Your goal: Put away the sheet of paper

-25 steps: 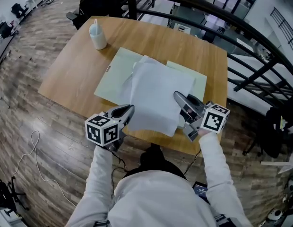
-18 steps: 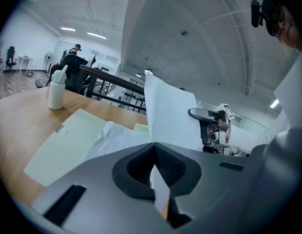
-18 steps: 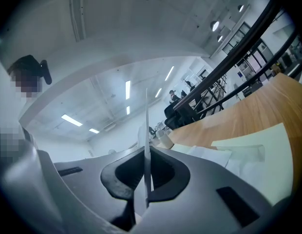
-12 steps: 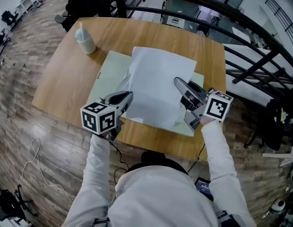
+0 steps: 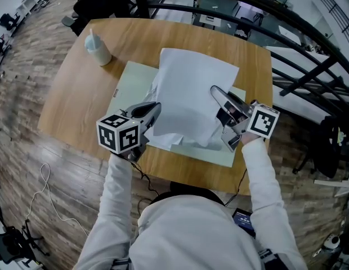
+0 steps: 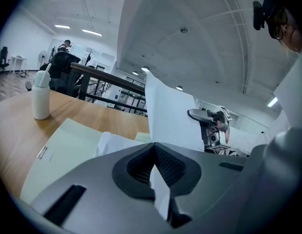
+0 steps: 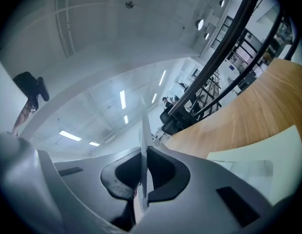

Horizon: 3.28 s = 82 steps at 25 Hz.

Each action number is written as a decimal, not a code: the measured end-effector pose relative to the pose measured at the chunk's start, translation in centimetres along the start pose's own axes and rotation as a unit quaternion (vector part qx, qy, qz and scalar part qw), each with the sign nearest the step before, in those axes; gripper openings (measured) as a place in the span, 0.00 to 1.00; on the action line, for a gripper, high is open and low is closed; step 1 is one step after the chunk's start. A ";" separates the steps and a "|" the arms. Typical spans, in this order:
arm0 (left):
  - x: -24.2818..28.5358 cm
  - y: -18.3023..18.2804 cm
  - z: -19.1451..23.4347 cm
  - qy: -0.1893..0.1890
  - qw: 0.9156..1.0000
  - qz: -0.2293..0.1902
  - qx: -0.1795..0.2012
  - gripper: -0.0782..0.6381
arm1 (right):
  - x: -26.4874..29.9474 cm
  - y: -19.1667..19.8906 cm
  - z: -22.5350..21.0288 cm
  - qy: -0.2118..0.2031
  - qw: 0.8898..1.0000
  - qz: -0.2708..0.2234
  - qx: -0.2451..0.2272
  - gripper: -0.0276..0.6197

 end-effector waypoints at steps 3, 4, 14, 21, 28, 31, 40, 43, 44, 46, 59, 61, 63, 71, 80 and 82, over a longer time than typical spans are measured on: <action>0.4 1.3 0.7 0.001 1.000 0.021 -0.008 0.13 | 0.1 0.9 -1.0 0.012 1.000 0.020 -0.007 0.09; 0.5 1.7 0.9 0.003 1.000 0.027 -0.012 0.13 | 0.1 1.2 -1.3 0.013 1.000 0.026 -0.008 0.09; 1.1 5.4 1.8 -0.005 0.996 0.089 -0.025 0.13 | -0.2 4.6 -3.8 0.064 0.995 0.078 -0.025 0.09; 1.9 6.7 1.6 -0.008 0.993 0.112 -0.024 0.13 | -0.4 6.3 -5.2 0.111 0.986 0.115 -0.047 0.09; 3.1 7.3 1.6 -0.010 0.991 0.133 -0.014 0.13 | -1.0 7.7 -7.3 0.184 0.967 0.158 -0.083 0.09; 3.3 7.5 1.7 -0.014 0.991 0.133 -0.016 0.13 | -1.3 7.9 -7.6 0.199 0.960 0.168 -0.098 0.09; 4.4 8.0 1.8 -0.013 0.989 0.145 -0.019 0.13 | -0.6 7.5 -8.5 0.230 0.944 0.188 -0.145 0.14; 4.7 8.2 1.8 -0.014 0.989 0.148 -0.022 0.13 | -0.6 7.3 -8.7 0.243 0.938 0.193 -0.157 0.25; 4.7 8.3 1.8 -0.015 0.988 0.149 -0.023 0.13 | -0.7 7.1 -8.7 0.249 0.935 0.191 -0.163 0.26; 4.8 8.4 2.0 -0.015 0.988 0.153 -0.024 0.13 | -0.9 6.7 -8.9 0.266 0.930 0.184 -0.175 0.30; 5.5 8.9 2.5 -0.027 0.985 0.166 -0.023 0.13 | -1.4 1.6 -7.9 0.332 0.886 0.110 -0.303 0.35; 5.5 8.9 2.6 -0.030 0.985 0.168 -0.024 0.13 | -0.4 1.9 -8.0 0.319 0.891 0.120 -0.300 0.33; 5.5 9.0 2.6 -0.031 0.985 0.168 -0.026 0.13 | 0.6 2.6 -8.5 0.314 0.892 0.134 -0.295 0.32; 5.9 9.2 3.0 -0.035 0.984 0.168 -0.042 0.13 | 3.6 5.4 -11.7 0.335 0.874 0.199 -0.289 0.32; 5.9 9.6 3.5 -0.035 0.982 0.174 -0.056 0.13 | 4.1 7.5 -14.1 0.353 0.870 0.239 -0.246 0.32; 5.9 9.6 3.5 -0.036 0.982 0.176 -0.058 0.13 | 4.2 7.6 -14.3 0.356 0.867 0.247 -0.244 0.32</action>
Point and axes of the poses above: the fingertips, and each gripper's own axes: x forward along the fingers, z to its left, y out of its underside, the point moved 5 cm from there along -x, backward along the fingers, and after that the axes turned 1 degree about y, right-handed, at the moved point
